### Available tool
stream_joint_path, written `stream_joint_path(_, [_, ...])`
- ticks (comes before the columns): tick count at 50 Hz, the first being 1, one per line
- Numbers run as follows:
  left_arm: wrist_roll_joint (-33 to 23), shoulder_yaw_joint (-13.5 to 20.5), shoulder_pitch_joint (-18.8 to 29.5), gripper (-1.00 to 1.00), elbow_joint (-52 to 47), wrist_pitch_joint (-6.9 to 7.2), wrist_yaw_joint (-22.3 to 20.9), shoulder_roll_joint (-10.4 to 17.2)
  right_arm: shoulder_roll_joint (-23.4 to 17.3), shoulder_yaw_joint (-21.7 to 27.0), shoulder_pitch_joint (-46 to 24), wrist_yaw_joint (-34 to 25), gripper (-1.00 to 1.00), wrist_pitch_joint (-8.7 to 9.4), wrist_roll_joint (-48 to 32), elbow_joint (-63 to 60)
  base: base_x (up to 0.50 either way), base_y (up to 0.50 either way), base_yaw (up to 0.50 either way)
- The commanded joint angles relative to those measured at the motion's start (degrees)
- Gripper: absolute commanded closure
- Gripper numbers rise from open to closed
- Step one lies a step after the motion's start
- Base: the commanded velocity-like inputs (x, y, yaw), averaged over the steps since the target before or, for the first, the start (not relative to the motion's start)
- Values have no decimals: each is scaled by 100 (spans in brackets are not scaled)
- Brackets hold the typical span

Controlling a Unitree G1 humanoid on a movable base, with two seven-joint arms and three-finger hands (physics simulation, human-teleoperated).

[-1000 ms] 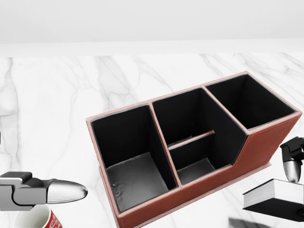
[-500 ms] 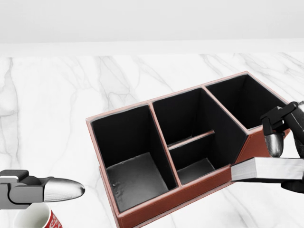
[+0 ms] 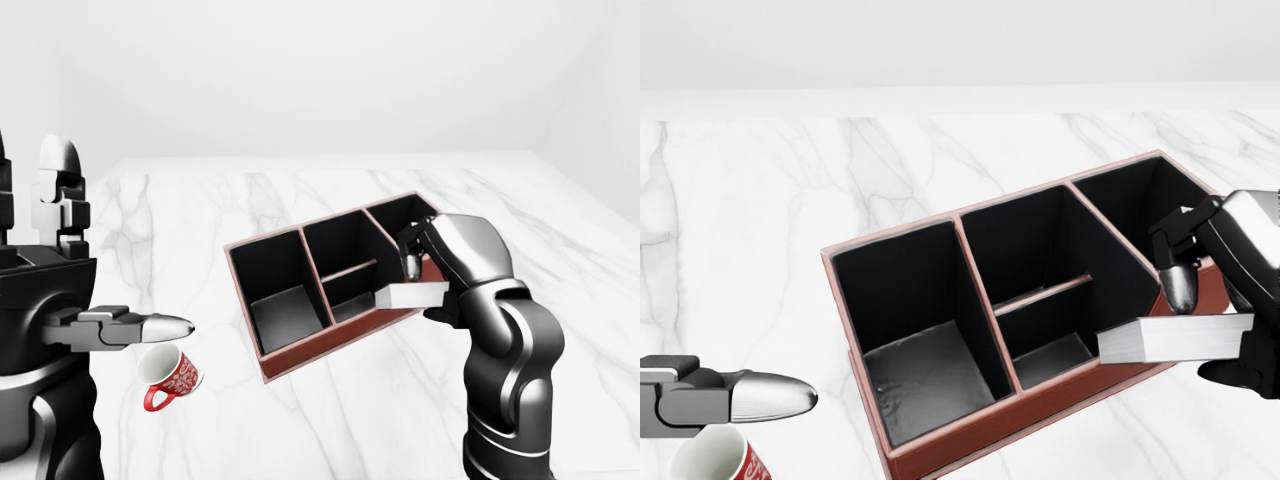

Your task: Pick up the book and place it in the back compartment of the caddy.

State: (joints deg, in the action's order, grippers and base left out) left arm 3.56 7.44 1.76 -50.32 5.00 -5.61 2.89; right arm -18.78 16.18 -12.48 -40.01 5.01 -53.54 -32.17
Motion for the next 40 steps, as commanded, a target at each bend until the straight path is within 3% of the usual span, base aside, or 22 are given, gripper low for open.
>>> stream_joint_path(1, [-5, -11, -2, -100, -29, 0, 10, -3, 128, -152, -85, 1, 100, -1, -164, -105, 0, 0, 0])
stream_joint_path(40, [-22, -39, -7, -100, -43, 0, 6, -13, 665, -862, -277, 1, 100, -1, -723, -410, 0, 0, 0])
